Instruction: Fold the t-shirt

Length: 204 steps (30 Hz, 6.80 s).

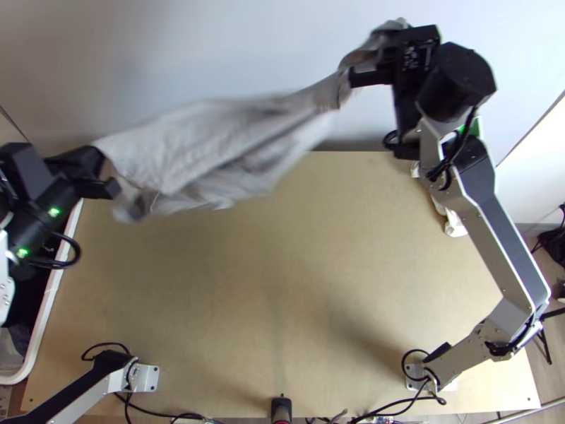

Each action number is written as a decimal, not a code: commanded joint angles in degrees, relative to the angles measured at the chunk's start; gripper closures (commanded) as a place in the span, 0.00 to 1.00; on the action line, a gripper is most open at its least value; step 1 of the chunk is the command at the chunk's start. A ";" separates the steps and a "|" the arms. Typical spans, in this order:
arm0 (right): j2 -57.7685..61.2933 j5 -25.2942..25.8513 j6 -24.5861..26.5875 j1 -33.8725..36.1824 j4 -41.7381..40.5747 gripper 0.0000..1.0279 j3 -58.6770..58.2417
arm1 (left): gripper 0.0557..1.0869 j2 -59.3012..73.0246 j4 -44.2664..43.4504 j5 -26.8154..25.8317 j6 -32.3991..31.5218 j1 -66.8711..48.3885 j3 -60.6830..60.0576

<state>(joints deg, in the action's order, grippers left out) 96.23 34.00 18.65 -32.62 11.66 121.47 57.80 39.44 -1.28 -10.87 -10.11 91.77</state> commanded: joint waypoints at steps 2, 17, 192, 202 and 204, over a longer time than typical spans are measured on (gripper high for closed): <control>-2.53 -0.69 -0.73 5.20 0.38 0.97 -3.34 | 0.97 0.38 1.87 -10.67 0.33 12.75 2.63; -2.71 -1.04 1.03 -1.13 0.47 0.97 0.87 | 0.97 5.30 -4.99 -10.67 1.03 13.19 -2.82; 6.61 -32.33 -38.34 16.63 -13.24 0.97 -36.48 | 0.05 61.20 -24.85 -18.23 -14.00 -0.26 -6.78; 5.64 -32.15 -38.43 16.19 -12.89 0.97 -37.09 | 0.05 62.79 -25.91 -16.39 -16.20 -1.23 -4.67; 5.46 -32.06 -38.43 16.19 -12.63 0.97 -37.18 | 0.05 62.79 -25.99 -16.21 -16.64 -1.49 -4.49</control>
<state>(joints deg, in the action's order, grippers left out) 102.30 1.72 -19.66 -16.29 -1.32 84.68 119.59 13.85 -18.57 -26.20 -10.81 86.21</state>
